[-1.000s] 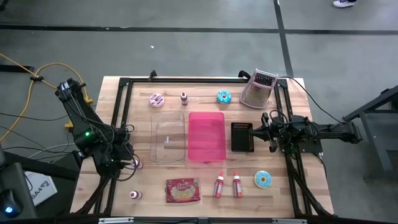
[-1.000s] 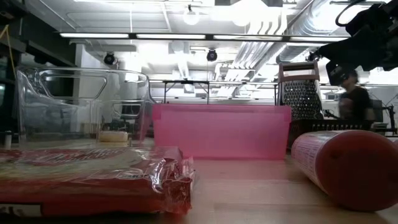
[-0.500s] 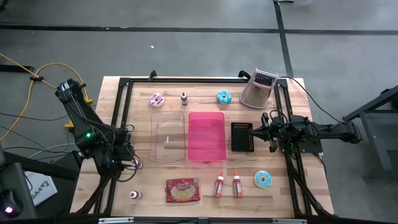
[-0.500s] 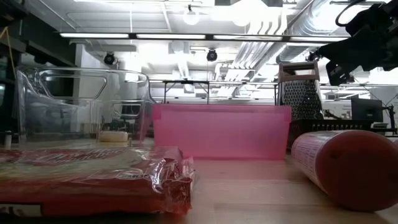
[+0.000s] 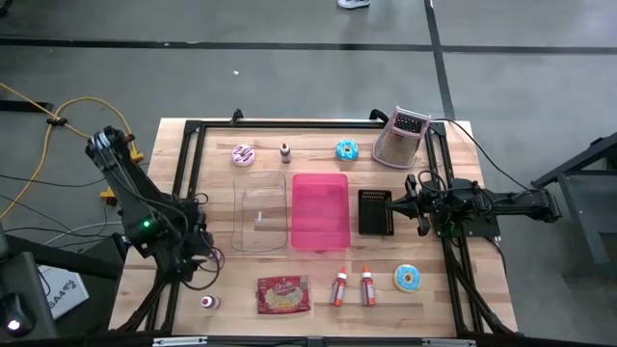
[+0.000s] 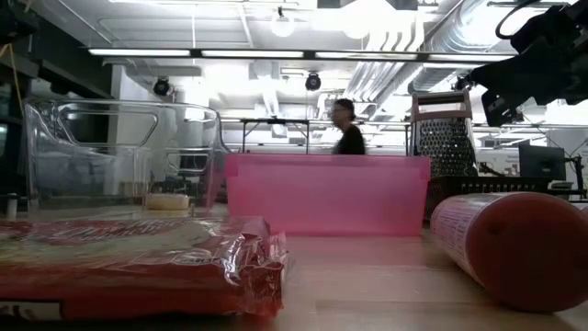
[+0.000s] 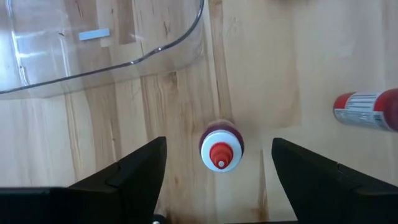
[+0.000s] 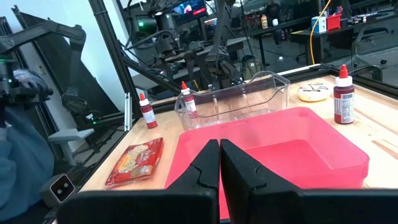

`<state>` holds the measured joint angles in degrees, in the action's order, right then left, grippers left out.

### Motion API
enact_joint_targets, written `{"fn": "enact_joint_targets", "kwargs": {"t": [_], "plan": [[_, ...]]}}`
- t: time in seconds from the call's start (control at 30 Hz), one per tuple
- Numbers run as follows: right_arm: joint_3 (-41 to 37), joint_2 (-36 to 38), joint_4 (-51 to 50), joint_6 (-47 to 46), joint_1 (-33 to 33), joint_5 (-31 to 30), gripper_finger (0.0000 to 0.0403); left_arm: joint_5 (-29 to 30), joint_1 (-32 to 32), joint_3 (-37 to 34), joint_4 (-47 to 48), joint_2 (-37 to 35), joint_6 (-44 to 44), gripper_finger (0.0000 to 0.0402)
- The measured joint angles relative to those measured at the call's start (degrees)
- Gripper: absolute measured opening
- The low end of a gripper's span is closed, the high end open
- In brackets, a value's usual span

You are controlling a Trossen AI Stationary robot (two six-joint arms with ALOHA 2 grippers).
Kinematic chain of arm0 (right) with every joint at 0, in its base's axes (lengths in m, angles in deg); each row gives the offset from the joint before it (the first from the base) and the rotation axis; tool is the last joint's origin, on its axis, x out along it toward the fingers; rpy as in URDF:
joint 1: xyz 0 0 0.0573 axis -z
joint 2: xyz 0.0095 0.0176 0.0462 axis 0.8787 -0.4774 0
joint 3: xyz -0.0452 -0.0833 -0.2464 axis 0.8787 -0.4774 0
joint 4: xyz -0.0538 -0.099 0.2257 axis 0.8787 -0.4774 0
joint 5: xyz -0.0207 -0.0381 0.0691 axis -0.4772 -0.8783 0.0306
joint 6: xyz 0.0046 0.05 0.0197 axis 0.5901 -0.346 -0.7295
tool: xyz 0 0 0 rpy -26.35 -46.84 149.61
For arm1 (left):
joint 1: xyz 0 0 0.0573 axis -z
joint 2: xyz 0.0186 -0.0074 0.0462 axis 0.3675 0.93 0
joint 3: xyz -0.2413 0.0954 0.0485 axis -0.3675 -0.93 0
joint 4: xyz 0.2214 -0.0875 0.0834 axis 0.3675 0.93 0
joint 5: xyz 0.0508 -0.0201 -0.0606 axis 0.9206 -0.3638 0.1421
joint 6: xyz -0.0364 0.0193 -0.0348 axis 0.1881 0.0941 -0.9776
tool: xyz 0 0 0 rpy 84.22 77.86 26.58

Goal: Pick & Place Food Item
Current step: Put the middle red food coloring bottle into the transparent bin

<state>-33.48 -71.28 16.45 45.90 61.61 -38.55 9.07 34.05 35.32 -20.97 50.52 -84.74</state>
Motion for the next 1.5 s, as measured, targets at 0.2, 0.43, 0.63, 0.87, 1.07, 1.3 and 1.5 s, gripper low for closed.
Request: {"fn": "enact_joint_targets", "kwargs": {"t": [0.2, 0.43, 0.63, 0.87, 1.07, 1.3, 1.5], "plan": [[0.0, 0.0, 0.0, 0.0, 0.0, 0.0, 0.0002, -1.0, 0.0, 0.0, 0.0, 3.4, 0.0, 0.0284], [0.0, 0.0, 0.0, 0.0, 0.0, 0.0, 0.0002, -1.9, 0.0, -0.3, 0.0, 6.4, 0.0, 0.0284], [0.0, 0.0, 0.0, 0.0, 0.0, 0.0, 0.0002, -2.7, 0.0, -2.8, -1.2, 6.4, -2.0, 0.0284], [0.0, 0.0, 0.0, 0.0, 0.0, 0.0, 0.0002, -2.8, 0.0, -3.1, -2.7, 6.2, -0.9, 0.0284], [0.0, 0.0, 0.0, 0.0, 0.0, 0.0, 0.0002, -2.7, 0.0, -3.1, -2.6, 5.7, -0.9, 0.0284], [0.0, 0.0, 0.0, 0.0, 0.0, 0.0, 0.0002, -2.1, 0.0, -3.3, -2.8, 5.7, 0.6, 0.0284], [0.0, 0.0, 0.0, 0.0, 0.0, 0.0, 0.0002, -2.0, 0.0, -3.3, -2.8, 5.7, 0.6, 0.0282]]}}
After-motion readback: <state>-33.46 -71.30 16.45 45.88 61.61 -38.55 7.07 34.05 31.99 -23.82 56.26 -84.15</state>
